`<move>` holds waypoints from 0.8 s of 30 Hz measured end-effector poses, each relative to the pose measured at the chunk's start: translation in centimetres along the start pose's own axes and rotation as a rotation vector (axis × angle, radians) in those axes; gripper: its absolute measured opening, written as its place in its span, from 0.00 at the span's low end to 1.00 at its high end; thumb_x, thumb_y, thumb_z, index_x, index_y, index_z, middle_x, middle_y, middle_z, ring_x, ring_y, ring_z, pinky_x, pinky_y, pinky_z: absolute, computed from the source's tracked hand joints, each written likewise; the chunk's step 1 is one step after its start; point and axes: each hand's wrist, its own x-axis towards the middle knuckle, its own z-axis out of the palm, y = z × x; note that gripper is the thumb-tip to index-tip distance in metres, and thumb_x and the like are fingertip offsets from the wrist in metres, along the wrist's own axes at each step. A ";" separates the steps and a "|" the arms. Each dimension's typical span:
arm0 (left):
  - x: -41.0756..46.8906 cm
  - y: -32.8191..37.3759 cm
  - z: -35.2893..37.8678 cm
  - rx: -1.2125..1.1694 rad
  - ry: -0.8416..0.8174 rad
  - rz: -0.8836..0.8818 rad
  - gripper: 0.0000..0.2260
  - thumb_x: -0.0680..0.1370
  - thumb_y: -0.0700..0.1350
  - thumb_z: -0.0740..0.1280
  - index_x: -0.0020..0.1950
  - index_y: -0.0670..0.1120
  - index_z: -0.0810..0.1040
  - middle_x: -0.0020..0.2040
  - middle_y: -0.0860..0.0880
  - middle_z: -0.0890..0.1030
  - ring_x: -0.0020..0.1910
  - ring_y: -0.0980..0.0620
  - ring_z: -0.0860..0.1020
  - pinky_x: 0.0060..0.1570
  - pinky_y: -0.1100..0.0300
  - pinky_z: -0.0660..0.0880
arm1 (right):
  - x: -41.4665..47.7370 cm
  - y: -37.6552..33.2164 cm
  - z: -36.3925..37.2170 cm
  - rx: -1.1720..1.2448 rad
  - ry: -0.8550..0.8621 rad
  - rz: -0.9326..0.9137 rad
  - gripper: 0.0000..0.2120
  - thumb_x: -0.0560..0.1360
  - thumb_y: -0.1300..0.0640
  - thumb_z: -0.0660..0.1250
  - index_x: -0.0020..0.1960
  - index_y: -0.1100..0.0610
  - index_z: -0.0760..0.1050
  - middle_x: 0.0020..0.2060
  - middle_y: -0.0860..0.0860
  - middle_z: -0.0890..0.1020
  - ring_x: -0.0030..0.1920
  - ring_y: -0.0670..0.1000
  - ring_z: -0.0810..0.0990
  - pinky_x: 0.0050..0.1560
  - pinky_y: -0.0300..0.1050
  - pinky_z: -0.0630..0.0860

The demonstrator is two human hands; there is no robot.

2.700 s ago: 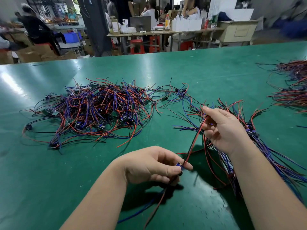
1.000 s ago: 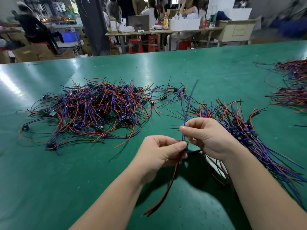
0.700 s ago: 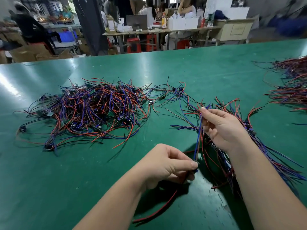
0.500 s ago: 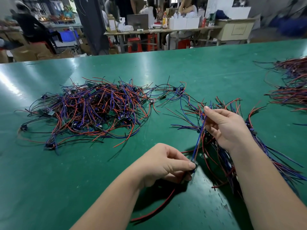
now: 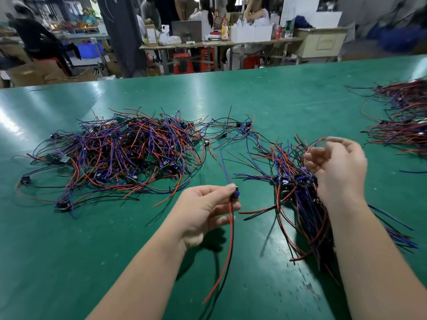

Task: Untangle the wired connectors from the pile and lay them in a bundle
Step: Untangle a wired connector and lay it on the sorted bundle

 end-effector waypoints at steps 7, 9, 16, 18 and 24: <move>0.5 -0.7 0.2 -0.003 0.101 0.080 0.10 0.62 0.47 0.74 0.37 0.42 0.79 0.32 0.46 0.82 0.29 0.54 0.81 0.26 0.61 0.78 | -4.9 2.2 1.8 -0.701 -0.987 -0.352 0.10 0.67 0.58 0.76 0.48 0.51 0.82 0.40 0.50 0.82 0.35 0.47 0.79 0.38 0.42 0.77; 0.5 -0.8 0.1 0.062 0.127 0.122 0.11 0.62 0.47 0.74 0.36 0.41 0.80 0.30 0.46 0.81 0.27 0.53 0.80 0.27 0.61 0.77 | -5.6 2.8 2.2 -0.794 -1.018 -0.493 0.11 0.66 0.57 0.78 0.46 0.51 0.82 0.39 0.50 0.81 0.36 0.48 0.80 0.40 0.47 0.78; 0.0 -0.6 0.3 0.414 0.242 0.542 0.11 0.73 0.52 0.70 0.38 0.45 0.81 0.34 0.49 0.84 0.28 0.53 0.82 0.25 0.63 0.75 | -4.0 2.0 1.5 -0.775 -0.773 -0.560 0.07 0.68 0.61 0.76 0.45 0.53 0.83 0.39 0.48 0.82 0.39 0.45 0.81 0.45 0.44 0.78; -0.3 0.0 -0.7 0.610 0.378 0.907 0.09 0.77 0.52 0.68 0.40 0.49 0.81 0.32 0.52 0.83 0.26 0.56 0.79 0.26 0.65 0.74 | -2.9 1.3 1.0 -0.807 -0.549 -0.641 0.07 0.69 0.61 0.74 0.45 0.53 0.83 0.38 0.48 0.82 0.39 0.46 0.81 0.46 0.43 0.78; -0.1 2.6 -4.9 0.721 0.834 1.208 0.09 0.80 0.47 0.59 0.49 0.52 0.79 0.37 0.54 0.79 0.32 0.57 0.75 0.32 0.60 0.70 | 0.2 -0.1 -1.5 -1.034 -0.082 -0.609 0.09 0.68 0.60 0.71 0.48 0.58 0.84 0.40 0.55 0.84 0.44 0.55 0.81 0.51 0.44 0.74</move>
